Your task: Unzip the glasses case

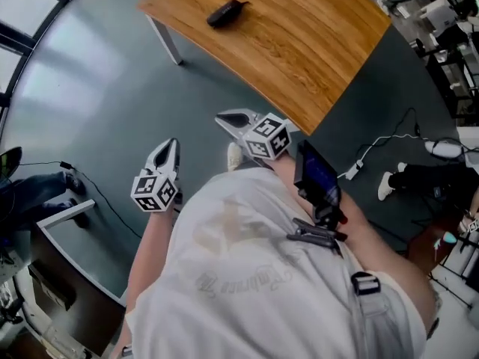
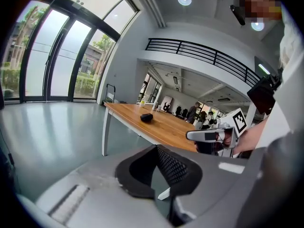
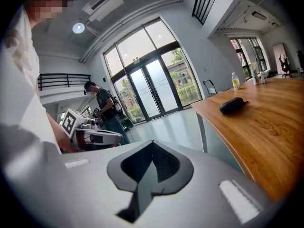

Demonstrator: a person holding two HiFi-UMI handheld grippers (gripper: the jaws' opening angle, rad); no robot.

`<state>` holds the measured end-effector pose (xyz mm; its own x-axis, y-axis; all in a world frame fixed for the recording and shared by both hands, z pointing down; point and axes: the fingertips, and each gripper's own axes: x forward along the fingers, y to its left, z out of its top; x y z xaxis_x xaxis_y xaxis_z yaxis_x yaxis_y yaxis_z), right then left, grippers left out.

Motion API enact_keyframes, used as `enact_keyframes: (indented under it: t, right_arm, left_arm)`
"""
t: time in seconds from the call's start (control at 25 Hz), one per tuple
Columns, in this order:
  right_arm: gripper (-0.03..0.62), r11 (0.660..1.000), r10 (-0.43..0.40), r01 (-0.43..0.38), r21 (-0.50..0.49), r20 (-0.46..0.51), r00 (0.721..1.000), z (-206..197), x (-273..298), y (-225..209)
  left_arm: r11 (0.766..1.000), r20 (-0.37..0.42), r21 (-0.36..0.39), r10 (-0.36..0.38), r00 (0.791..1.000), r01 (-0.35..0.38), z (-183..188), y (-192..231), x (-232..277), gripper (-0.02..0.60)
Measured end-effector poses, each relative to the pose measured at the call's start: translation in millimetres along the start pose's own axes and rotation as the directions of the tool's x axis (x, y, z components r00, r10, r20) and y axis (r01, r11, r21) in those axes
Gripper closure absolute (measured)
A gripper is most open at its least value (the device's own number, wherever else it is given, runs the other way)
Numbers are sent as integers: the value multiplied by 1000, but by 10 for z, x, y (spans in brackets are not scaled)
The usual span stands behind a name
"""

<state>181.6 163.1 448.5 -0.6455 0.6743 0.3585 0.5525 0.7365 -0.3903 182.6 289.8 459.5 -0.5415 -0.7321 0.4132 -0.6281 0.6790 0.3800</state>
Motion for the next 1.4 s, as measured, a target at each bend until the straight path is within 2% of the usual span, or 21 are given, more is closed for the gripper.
enact_keyframes:
  t: [0.32, 0.68, 0.88, 1.12, 1.4]
  right_arm:
    - [586, 1000, -14, 14, 12, -13, 1000, 256, 59, -570]
    - [586, 996, -71, 73, 60, -31, 997, 269, 170, -967]
    - [586, 987, -129, 130, 89, -26, 991, 390, 416, -1115]
    - [585, 977, -192, 191, 92, 3, 981, 716, 918, -1290]
    - [586, 945, -304, 298, 137, 24, 952, 954, 1233, -1527]
  left_arm:
    - [999, -10, 37, -11, 1000, 11, 446, 19, 633, 578]
    - [999, -45, 30, -23, 999, 25, 602, 364, 1018, 578]
    - [996, -83, 33, -79, 993, 82, 733, 628, 1206, 578]
    - [987, -101, 64, -141, 985, 148, 1099, 1156, 1468, 578]
    - [970, -138, 77, -219, 966, 230, 1376, 1687, 1742, 578]
